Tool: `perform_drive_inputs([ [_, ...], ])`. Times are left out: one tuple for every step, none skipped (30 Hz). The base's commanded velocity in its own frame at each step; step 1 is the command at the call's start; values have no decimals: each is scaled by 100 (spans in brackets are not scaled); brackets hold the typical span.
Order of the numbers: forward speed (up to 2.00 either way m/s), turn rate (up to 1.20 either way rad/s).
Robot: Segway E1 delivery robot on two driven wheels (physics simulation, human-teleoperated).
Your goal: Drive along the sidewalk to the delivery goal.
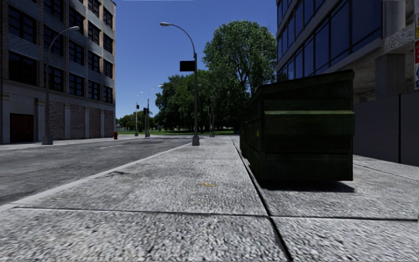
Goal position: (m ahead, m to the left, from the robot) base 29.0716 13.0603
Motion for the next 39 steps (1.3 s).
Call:
perform_drive_inputs([
  [200, 0],
  [200, 0],
  [200, 0],
  [200, 0],
  [200, 0],
  [200, 0],
  [200, 0],
  [200, 0],
  [200, 0],
  [200, 0],
  [200, 0],
  [200, 0],
  [200, 0],
  [200, 0],
  [200, 0],
  [200, 0],
  [200, 0],
  [200, 0],
  [200, 0],
  [200, 0],
  [200, 0],
  [200, 0],
  [200, 0],
  [200, 0],
  [200, 0],
  [200, 0],
  [200, 0],
  [200, 0],
  [200, 0],
  [200, 0],
  [200, 0],
  [200, 0],
  [200, 0],
  [200, 0],
  [200, 0],
  [200, 0],
  [200, 0],
  [200, 0],
  [200, 0],
])
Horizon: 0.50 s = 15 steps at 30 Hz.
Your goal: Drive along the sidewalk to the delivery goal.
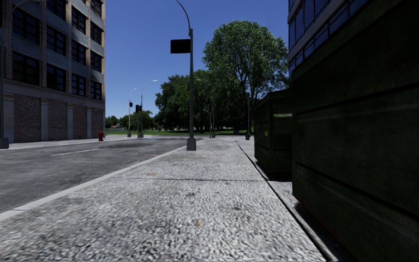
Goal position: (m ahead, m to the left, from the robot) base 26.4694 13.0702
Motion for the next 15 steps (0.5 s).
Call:
perform_drive_inputs([
  [200, 0],
  [200, -6],
  [200, -11],
  [200, -11],
  [200, -13],
  [200, -13],
  [200, -13],
  [200, -14],
  [200, -15],
  [200, -16],
  [200, -16],
  [200, -17],
  [200, -18],
  [200, -20],
  [200, -20],
])
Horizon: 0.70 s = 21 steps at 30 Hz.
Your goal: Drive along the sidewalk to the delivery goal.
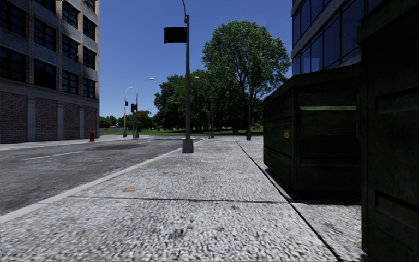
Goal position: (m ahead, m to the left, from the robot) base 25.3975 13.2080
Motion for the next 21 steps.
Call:
perform_drive_inputs([
  [200, -20],
  [200, -20],
  [200, -21],
  [200, -21],
  [200, -21],
  [200, -21],
  [200, -21],
  [200, -21],
  [200, -21],
  [200, -21],
  [200, -22],
  [200, -22],
  [200, -22],
  [200, -22],
  [200, -22],
  [200, -22],
  [200, -22],
  [200, -22],
  [200, -22],
  [200, -22],
  [200, -22],
])
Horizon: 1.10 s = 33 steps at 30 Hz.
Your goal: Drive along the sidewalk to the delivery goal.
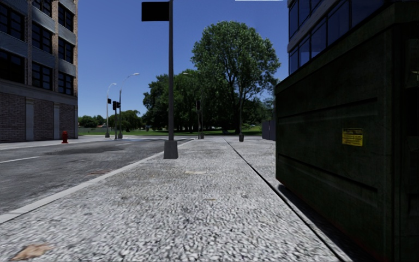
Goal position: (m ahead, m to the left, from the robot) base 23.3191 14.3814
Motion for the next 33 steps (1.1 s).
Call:
perform_drive_inputs([
  [200, -22],
  [200, -22],
  [200, -22],
  [200, -22],
  [200, -22],
  [200, -22],
  [200, -22],
  [200, -14],
  [200, -14],
  [200, 0],
  [200, 0],
  [200, 0],
  [200, 0],
  [200, 0],
  [200, 0],
  [200, 0],
  [200, 0],
  [200, 0],
  [200, 0],
  [200, 0],
  [200, 0],
  [200, 0],
  [200, 0],
  [200, 0],
  [200, 0],
  [200, 0],
  [200, 0],
  [200, 0],
  [200, 0],
  [200, 0],
  [200, 0],
  [200, 0],
  [200, 0],
])
